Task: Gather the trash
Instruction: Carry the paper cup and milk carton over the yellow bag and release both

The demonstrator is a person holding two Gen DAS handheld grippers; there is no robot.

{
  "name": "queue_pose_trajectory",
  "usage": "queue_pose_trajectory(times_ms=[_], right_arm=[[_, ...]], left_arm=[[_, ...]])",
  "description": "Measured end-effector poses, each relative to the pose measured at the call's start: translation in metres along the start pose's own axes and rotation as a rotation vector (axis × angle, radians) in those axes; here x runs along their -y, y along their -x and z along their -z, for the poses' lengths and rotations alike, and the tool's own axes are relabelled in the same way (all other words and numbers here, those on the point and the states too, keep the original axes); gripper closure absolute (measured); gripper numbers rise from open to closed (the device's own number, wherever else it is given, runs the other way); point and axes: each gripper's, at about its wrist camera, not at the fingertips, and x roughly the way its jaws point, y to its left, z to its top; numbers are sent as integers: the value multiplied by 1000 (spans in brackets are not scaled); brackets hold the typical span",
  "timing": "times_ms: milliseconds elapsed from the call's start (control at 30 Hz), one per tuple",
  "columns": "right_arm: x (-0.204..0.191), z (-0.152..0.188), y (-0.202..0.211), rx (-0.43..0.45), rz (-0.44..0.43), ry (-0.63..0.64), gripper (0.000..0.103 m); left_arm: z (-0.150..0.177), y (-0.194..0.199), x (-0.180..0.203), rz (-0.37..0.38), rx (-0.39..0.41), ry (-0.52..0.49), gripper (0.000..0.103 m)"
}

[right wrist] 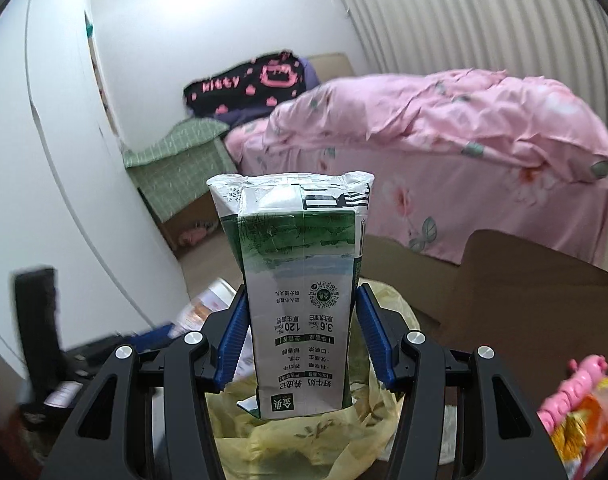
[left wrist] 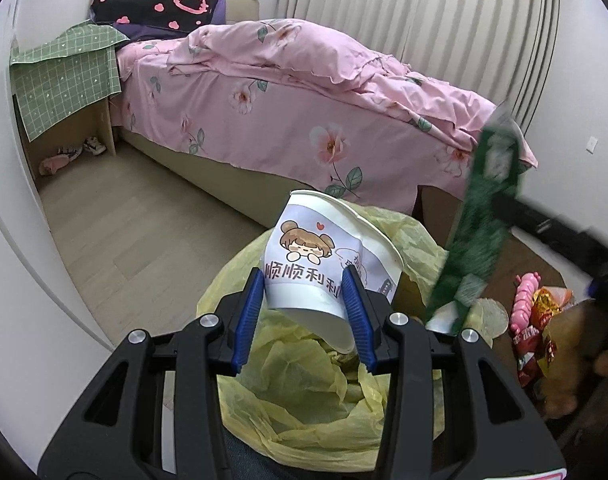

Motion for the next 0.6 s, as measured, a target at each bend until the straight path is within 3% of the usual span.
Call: queue_pose_trajectory(times_ms=[400,600], right_arm=[[19,21,-20,-68,-9,-29,53],[23,23,-25,-85,-27,-79,52]], left_arm=[[-4,-40,2,4,-71,36,67],[-8,-45,-5,82,-89,96,69]])
